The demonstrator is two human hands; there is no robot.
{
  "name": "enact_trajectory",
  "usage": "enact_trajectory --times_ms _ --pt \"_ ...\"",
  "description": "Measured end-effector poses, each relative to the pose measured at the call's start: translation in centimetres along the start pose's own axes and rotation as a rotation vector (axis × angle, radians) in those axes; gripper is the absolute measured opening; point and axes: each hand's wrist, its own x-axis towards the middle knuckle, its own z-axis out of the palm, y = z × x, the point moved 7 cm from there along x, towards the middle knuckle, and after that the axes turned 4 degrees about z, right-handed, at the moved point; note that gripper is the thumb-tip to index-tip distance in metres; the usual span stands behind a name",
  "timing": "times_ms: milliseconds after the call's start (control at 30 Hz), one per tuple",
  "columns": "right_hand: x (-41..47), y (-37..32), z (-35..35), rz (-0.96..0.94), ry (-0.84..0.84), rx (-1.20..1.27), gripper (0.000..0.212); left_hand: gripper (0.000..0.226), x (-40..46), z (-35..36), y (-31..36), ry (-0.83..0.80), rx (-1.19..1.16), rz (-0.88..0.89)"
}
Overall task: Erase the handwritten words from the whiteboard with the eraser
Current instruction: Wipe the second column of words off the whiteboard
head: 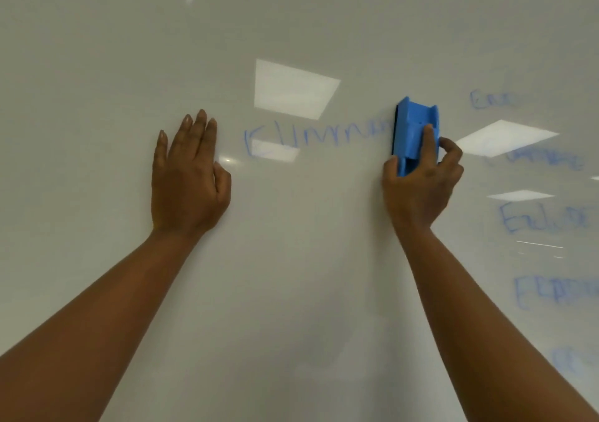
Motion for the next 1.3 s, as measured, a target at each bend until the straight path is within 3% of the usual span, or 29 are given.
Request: enact_trajectory --times_ms 67,267,367,433,600,700,800,967,1067,1167,1300 --pt "-1.0 -1.4 0.4 -0.022 -0.002 0.024 0.063 0.059 0.0 -0.1 0.1 -0.003 -0.005 0.001" --pt "-8.8 -8.1 1.8 -0.547 -0.233 0.099 0.066 0.060 -0.2 -0.1 0.0 -0.009 -0.019 0.006" --pt "-9.3 -8.2 1.5 -0.684 -0.287 0.045 0.063 0.060 -0.2 -0.1 0.0 -0.017 -0.022 0.007" --pt "-7.4 -6.6 0.8 -0.619 -0.236 0.012 0.063 0.060 -0.2 -0.1 0.1 -0.024 -0.021 0.008" --pt "-1.8 -0.1 -0.7 -0.149 -0.082 -0.092 0.065 0.060 -0.2 -0.1 0.1 -0.032 -0.019 0.008" --pt "-1.3 0.6 -0.6 -0.011 -0.039 -0.069 0.066 0.060 -0.2 -0.1 0.1 -0.033 -0.015 0.007" --pt "-3.4 -2.1 0.1 -0.096 -0.058 -0.011 0.065 0.060 -0.2 -0.2 0.1 -0.030 -0.017 0.008" --pt "-8.6 -8.0 1.5 -0.554 -0.284 0.042 0.067 0.060 -0.2 -0.3 0.1 -0.023 -0.021 0.009" --pt "-9.4 -8.8 1.6 -0.707 -0.346 0.005 0.065 0.059 -0.3 -0.4 0.2 -0.014 -0.025 0.009" --pt "-6.6 -6.8 1.0 -0.608 -0.262 -0.015 0.064 0.059 -0.3 -0.3 0.2 -0.021 -0.024 0.007" --pt "-1.3 -0.4 -0.4 -0.152 -0.091 -0.102 0.066 0.059 -0.4 -0.3 0.2 -0.031 -0.018 0.007"
